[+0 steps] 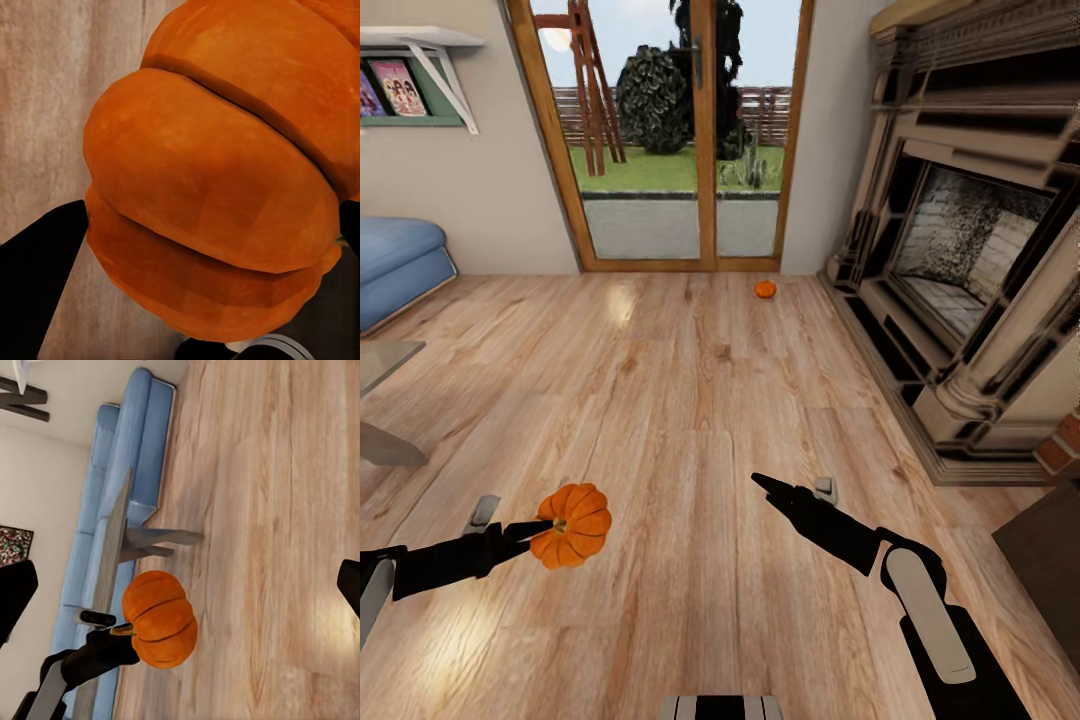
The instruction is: Place each of the two pumpkins and all three candles from the living room inside a cabinet in the living room (use any cabinet), then make sure every cabinet is closed, and position the cauldron so it is next to a table in the living room.
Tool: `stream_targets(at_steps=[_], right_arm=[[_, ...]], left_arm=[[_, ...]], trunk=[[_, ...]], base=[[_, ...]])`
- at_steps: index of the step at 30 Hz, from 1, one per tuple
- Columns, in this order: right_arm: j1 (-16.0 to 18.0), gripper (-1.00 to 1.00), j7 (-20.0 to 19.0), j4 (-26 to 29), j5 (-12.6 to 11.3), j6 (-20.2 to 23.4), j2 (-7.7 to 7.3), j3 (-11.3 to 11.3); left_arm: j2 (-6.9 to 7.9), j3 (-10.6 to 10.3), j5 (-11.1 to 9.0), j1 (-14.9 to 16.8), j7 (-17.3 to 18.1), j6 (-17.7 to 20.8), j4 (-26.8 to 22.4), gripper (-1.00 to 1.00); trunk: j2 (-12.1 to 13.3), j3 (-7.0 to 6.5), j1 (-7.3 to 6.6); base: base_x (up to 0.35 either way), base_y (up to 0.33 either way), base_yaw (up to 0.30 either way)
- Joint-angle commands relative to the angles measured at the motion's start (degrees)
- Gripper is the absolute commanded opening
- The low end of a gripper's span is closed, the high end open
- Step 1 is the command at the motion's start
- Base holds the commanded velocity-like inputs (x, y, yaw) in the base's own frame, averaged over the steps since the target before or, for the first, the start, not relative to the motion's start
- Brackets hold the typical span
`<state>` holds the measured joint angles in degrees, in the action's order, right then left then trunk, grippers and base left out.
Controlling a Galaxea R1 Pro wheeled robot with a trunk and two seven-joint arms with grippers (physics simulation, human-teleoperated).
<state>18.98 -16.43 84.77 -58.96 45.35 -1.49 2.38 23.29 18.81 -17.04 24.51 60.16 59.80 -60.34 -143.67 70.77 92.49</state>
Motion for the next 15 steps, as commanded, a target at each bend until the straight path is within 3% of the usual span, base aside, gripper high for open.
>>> stream_targets(at_steps=[1, 9, 15], right_arm=[[0.00, 1.00, 0.10, -0.02, 0.04, 0.00, 0.00, 0.00], [0.00, 1.00, 0.73, 0.06, 0.07, 0.00, 0.00, -0.01], [0.00, 1.00, 4.75, 0.30, 0.00, 0.00, 0.00, 0.04]], left_arm=[[0.00, 0.00, -0.02, 0.00, 0.03, 0.02, 0.08, -1.00], [0.00, 0.01, -0.02, 0.01, -0.03, -0.05, 0.45, -1.00], [-0.01, 0.00, -0.02, 0.01, -0.07, -0.13, 0.48, -1.00]], trunk=[[0.02, -0.23, -0.02], [0.12, -2.00, -0.23], [0.20, -3.33, -0.38]], base=[[0.000, 0.000, 0.000], [0.000, 0.000, 0.000], [0.000, 0.000, 0.000]])
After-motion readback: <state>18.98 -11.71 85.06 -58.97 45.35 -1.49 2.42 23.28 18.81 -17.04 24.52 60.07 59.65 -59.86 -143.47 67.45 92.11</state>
